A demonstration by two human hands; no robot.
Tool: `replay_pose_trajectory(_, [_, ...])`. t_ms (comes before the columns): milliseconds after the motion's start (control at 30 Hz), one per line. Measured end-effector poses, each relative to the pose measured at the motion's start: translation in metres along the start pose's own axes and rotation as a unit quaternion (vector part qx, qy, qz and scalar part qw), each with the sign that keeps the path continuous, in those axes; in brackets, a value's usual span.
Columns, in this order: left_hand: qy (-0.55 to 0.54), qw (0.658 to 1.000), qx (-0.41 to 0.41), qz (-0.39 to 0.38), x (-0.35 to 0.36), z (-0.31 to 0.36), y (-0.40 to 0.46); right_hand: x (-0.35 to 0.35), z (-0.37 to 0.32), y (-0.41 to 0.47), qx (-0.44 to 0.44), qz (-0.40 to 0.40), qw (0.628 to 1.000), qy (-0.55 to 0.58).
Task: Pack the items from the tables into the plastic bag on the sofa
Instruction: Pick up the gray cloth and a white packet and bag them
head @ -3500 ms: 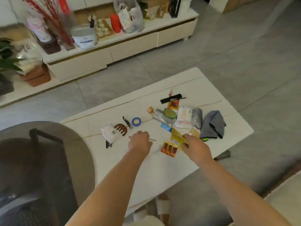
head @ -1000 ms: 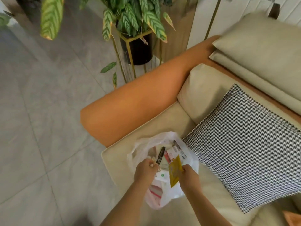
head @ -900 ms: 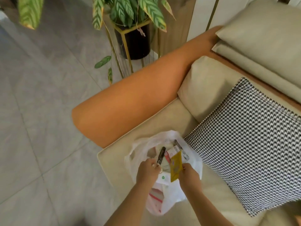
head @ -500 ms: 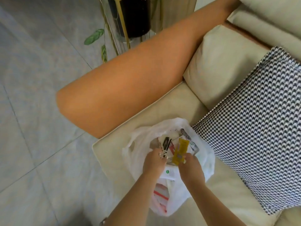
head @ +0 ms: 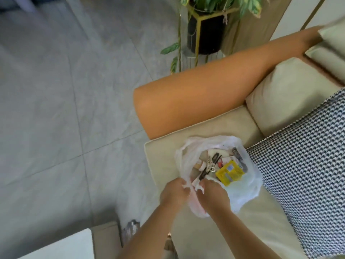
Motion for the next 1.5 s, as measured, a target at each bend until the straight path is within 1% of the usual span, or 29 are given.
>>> replay_pose_trajectory(100, [0.0, 0.999, -0.028, 0.024, -0.014, -0.04, -0.019, 0.022, -0.028, -0.015, -0.055, -0.023, 0.997, -0.051])
replay_pose_trajectory(200, [-0.026, 0.997, -0.064, 0.04, -0.024, -0.089, -0.038, 0.051, -0.059, -0.031, -0.115, -0.047, 0.987, -0.101])
replay_pose_trajectory(367, [-0.089, 0.984, -0.132, 0.074, -0.033, -0.18, -0.077, 0.112, -0.116, -0.066, -0.195, -0.097, 0.964, -0.153])
replay_pose_trajectory(500, [-0.113, 0.974, -0.175, 0.092, -0.027, -0.26, -0.121, 0.168, -0.157, -0.109, -0.253, -0.128, 0.936, -0.208])
replay_pose_trajectory(700, [-0.183, 0.939, -0.264, 0.123, -0.002, -0.374, -0.215, 0.238, -0.198, -0.203, -0.322, -0.165, 0.901, -0.238])
replay_pose_trajectory(833, [-0.235, 0.913, -0.309, 0.127, 0.028, -0.442, -0.277, 0.28, -0.214, -0.264, -0.361, -0.19, 0.878, -0.251])
replay_pose_trajectory(933, [-0.253, 0.897, -0.337, 0.135, 0.052, -0.489, -0.317, 0.314, -0.223, -0.3, -0.383, -0.206, 0.857, -0.276])
replay_pose_trajectory(1133, [-0.306, 0.857, -0.387, 0.147, 0.103, -0.564, -0.386, 0.383, -0.235, -0.364, -0.424, -0.253, 0.804, -0.331])
replay_pose_trajectory(1267, [-0.34, 0.828, -0.419, 0.15, 0.132, -0.595, -0.406, 0.419, -0.237, -0.391, -0.451, -0.272, 0.768, -0.364])
replay_pose_trajectory(1333, [-0.354, 0.817, -0.427, 0.154, 0.143, -0.605, -0.406, 0.433, -0.24, -0.395, -0.47, -0.265, 0.75, -0.382])
replay_pose_trajectory(1400, [-0.357, 0.816, -0.424, 0.165, 0.151, -0.615, -0.398, 0.448, -0.247, -0.391, -0.491, -0.246, 0.734, -0.399])
replay_pose_trajectory(1500, [-0.347, 0.816, -0.421, 0.191, 0.142, -0.638, -0.38, 0.47, -0.271, -0.375, -0.526, -0.203, 0.728, -0.391])
Point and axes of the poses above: each hand's wrist, its own y-axis towards the middle knuckle, its own x-axis out of the palm, z = x × y, the point moved 4 cm from there along y, towards the middle knuckle, and after that the axes turned 1 degree about z, right-handed, at the moved point
